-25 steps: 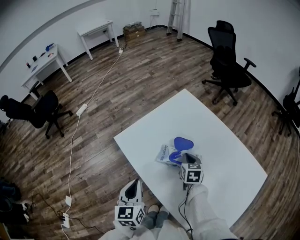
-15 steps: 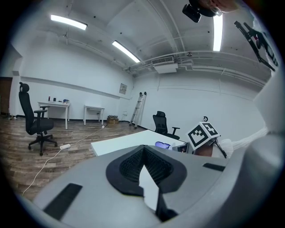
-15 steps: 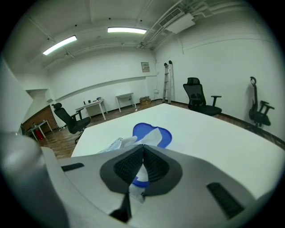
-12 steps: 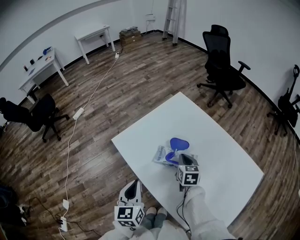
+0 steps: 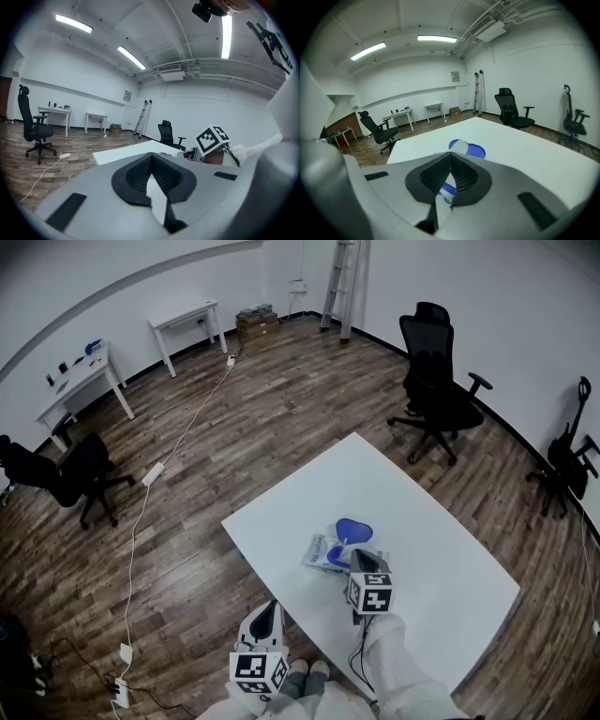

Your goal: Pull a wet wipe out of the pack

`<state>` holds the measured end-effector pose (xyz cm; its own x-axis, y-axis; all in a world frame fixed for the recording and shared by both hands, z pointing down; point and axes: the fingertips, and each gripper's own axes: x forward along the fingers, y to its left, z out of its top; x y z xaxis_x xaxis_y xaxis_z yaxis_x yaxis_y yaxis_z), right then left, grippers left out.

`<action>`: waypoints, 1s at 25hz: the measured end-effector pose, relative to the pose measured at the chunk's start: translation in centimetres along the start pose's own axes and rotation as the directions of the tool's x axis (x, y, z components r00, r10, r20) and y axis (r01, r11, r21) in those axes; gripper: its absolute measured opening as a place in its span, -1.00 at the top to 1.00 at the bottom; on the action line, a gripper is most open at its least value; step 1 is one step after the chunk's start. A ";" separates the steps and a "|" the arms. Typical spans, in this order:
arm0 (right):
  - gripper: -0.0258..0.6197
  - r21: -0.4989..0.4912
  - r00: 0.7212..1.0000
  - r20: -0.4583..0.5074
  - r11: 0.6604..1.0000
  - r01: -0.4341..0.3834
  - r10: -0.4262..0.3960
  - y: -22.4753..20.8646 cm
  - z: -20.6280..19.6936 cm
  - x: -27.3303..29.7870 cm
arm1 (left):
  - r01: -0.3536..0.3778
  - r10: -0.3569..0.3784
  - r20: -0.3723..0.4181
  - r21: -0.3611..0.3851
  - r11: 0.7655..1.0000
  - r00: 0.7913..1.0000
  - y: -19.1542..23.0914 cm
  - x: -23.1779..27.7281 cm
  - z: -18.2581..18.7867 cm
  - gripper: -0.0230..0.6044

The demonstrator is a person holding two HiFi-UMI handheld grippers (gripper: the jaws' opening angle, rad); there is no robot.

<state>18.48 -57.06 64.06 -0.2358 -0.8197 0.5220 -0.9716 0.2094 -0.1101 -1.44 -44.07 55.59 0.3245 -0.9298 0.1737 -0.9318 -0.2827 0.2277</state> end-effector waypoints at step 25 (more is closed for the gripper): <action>0.89 -0.020 0.996 0.085 1.000 0.012 -0.011 0.6 2.9 -2.8 | 0.002 -0.002 0.038 -0.021 1.000 0.999 -0.3 -1.6 0.5 0.93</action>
<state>18.51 -56.14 60.09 -0.2263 -0.8644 0.4490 -0.9739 0.2100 -0.0865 -1.70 -42.65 54.76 0.3196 -0.9377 0.1366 -0.9273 -0.2799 0.2485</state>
